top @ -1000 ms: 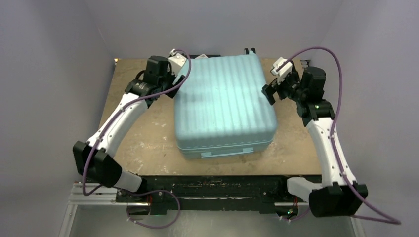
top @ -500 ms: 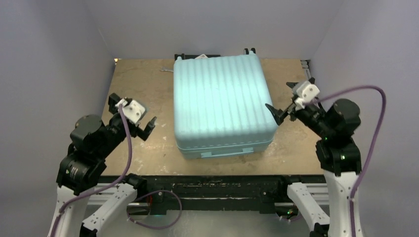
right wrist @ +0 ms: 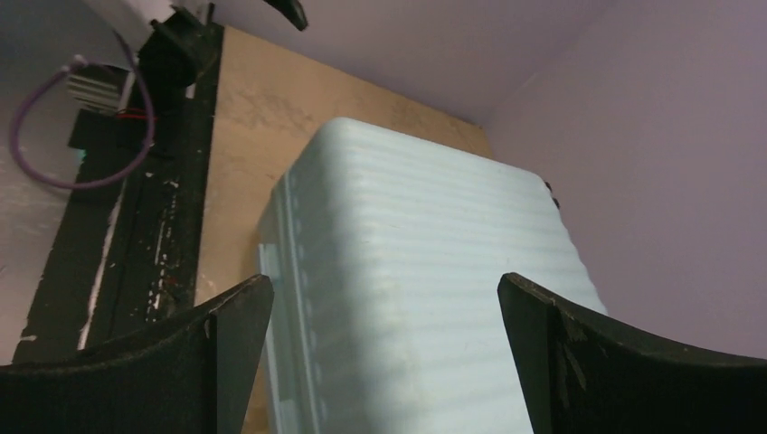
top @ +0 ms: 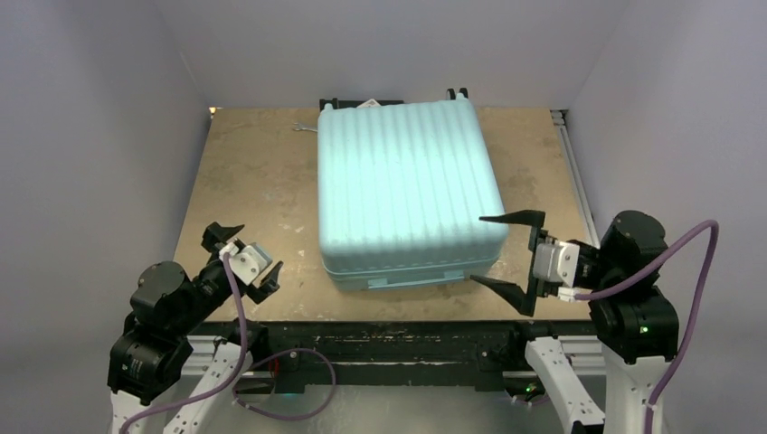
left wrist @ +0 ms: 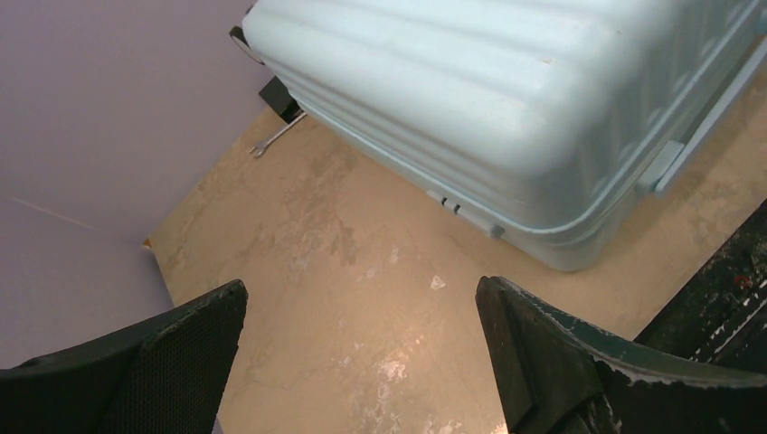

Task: Pack the luggage
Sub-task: Reset both arms

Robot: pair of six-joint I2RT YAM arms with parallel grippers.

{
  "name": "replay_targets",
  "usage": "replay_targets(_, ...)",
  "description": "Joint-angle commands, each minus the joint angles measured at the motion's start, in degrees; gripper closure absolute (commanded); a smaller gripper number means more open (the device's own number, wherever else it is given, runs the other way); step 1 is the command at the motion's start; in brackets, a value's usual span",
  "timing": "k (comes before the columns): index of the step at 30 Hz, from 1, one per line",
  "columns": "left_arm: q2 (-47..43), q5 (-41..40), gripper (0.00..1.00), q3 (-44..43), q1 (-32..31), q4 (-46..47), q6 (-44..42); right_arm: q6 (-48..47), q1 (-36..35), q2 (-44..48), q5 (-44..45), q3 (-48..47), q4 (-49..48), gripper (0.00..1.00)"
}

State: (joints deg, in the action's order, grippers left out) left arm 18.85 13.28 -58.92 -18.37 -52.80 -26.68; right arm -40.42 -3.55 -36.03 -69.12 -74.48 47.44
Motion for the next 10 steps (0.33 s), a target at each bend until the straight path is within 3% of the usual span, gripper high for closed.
replay_targets(1, -1.23, 3.36, 0.01, 2.29, 0.84, -1.55, -3.54, -22.08, 0.46, -0.33, -10.72, 1.26, 17.44, 0.01)
replay_targets(10, -0.66, 7.63, 0.01, 1.78, 1.14, -4.3, -6.76, -24.42, 0.55, -2.89, -12.33, 3.16, 17.17, 0.01)
